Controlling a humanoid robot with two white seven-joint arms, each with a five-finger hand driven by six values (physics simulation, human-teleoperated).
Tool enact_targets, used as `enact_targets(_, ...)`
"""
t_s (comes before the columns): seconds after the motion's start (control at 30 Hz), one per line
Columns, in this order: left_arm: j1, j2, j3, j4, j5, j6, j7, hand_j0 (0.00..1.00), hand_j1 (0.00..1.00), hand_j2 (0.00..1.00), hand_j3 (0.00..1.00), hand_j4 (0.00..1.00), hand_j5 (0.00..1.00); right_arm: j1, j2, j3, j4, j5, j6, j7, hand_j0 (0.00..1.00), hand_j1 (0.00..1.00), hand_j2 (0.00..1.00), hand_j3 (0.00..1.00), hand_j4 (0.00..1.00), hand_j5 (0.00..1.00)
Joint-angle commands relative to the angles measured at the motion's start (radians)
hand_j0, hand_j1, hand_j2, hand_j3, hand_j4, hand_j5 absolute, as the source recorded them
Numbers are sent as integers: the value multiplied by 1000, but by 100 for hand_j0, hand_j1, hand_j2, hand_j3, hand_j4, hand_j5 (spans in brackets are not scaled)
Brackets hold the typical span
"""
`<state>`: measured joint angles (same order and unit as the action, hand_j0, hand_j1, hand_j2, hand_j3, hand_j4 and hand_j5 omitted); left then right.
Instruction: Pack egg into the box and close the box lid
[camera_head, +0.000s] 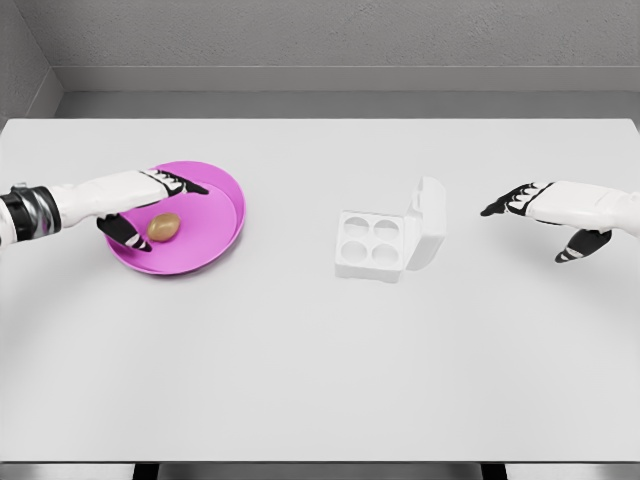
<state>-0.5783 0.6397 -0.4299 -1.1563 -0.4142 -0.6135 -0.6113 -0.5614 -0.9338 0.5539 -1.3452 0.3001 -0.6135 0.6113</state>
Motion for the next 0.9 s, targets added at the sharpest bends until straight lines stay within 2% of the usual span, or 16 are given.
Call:
enact_targets(0.0,0,-5,0,12,3,3,0,100,100,100,100,100,100,0,-2,-2,0,-6,3,0,100,100,100,100,100,100)
enact_targets(0.07,0,-6,0,27,-20,3,0,100,100,100,100,100,100,0,-2,0,-2,-6,3,0,100,100,100,100,100,100)
enact_targets(0.3,-15,-12,0,40,-23,3,0,100,100,100,100,100,100,0,-2,1,-2,-6,3,0,100,100,100,100,100,100)
enact_targets(0.4,-17,-12,0,40,-23,3,0,96,96,96,96,96,96,0,-2,0,-2,-6,3,0,100,100,100,100,100,100)
enact_targets(0.47,-15,-11,0,38,-21,3,0,88,88,88,88,88,88,0,-2,0,-2,-6,3,0,100,100,100,100,100,100)
enact_targets(0.57,-15,-11,-1,33,-35,3,0,83,83,83,83,83,83,0,-2,0,-2,-6,3,0,100,100,100,100,100,100)
enact_targets(0.83,-14,-9,-4,33,-103,3,0,79,79,79,79,79,79,-2,-2,0,-2,-6,3,0,100,100,100,100,100,100)
enact_targets(0.87,-14,-8,-21,33,-106,3,0,79,79,79,79,79,79,-2,-2,0,-2,-6,3,0,100,100,100,100,100,100)
